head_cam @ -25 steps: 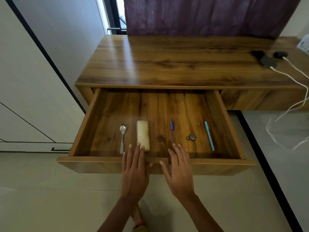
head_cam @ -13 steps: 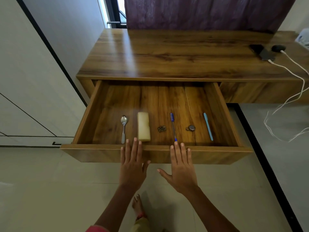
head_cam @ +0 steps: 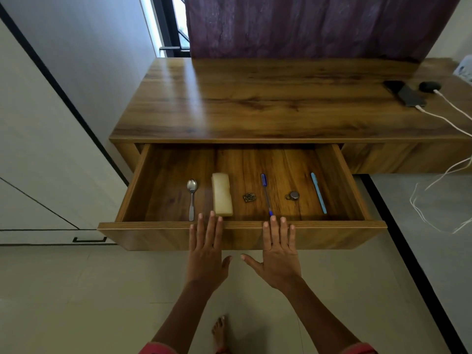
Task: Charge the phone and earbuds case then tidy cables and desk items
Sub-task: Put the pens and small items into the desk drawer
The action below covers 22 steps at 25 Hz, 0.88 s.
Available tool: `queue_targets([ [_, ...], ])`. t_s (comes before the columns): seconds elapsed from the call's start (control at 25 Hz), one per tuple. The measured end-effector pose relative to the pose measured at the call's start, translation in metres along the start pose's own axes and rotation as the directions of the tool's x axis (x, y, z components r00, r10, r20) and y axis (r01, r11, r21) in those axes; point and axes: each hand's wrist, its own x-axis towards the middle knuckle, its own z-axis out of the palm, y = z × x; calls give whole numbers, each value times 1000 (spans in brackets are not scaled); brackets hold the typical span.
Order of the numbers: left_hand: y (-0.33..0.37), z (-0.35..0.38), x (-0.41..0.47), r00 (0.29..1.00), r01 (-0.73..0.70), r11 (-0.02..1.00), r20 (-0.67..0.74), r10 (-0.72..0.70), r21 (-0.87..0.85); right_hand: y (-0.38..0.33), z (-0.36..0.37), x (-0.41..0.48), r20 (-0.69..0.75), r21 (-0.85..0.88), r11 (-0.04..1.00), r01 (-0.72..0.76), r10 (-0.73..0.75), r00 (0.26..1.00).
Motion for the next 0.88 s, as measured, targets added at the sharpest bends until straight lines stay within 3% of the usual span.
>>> queue_targets([
  [0.4,-21,13,98,999,-29,999,42,31,-41,8,9,101,-4,-14,999,-51,51,999],
  [0.88,-43,40,205,998,-61,998,-35,61,8,24,36,213,-160,-125,989,-75,54,986],
])
